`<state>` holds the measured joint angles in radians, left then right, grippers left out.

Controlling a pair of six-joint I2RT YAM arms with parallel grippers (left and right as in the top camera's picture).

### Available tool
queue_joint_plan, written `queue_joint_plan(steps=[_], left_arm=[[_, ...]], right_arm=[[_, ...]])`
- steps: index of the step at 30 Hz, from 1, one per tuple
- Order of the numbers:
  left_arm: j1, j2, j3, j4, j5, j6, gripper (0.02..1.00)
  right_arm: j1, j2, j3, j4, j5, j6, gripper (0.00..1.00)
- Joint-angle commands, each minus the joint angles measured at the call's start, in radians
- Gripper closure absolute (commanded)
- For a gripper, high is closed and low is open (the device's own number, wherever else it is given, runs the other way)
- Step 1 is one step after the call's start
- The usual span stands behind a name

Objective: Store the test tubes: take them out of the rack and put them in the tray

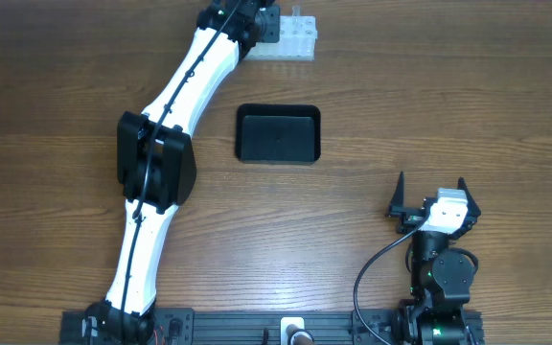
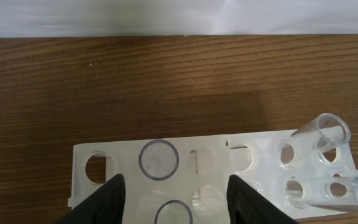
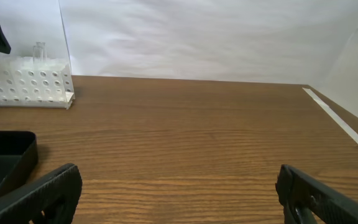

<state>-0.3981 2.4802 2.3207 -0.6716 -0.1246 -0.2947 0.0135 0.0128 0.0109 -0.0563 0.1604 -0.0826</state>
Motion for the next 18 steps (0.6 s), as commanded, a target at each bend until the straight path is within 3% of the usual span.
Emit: queue_joint_plan(steps=[1, 13, 18], left_arm=[[0.001, 0.01, 0.025, 0.003, -0.008, 0.011, 0.542], [0.001, 0.01, 0.025, 0.003, -0.008, 0.01, 0.759], [0.001, 0.01, 0.025, 0.002, -0.008, 0.01, 0.794]], right_arm=[[-0.006, -0.008, -0.005, -0.004, 0.003, -0.001, 0.007], [-0.006, -0.008, -0.005, -0.004, 0.003, -0.001, 0.007], [-0.006, -0.008, -0.005, -0.004, 0.003, -0.001, 0.007]])
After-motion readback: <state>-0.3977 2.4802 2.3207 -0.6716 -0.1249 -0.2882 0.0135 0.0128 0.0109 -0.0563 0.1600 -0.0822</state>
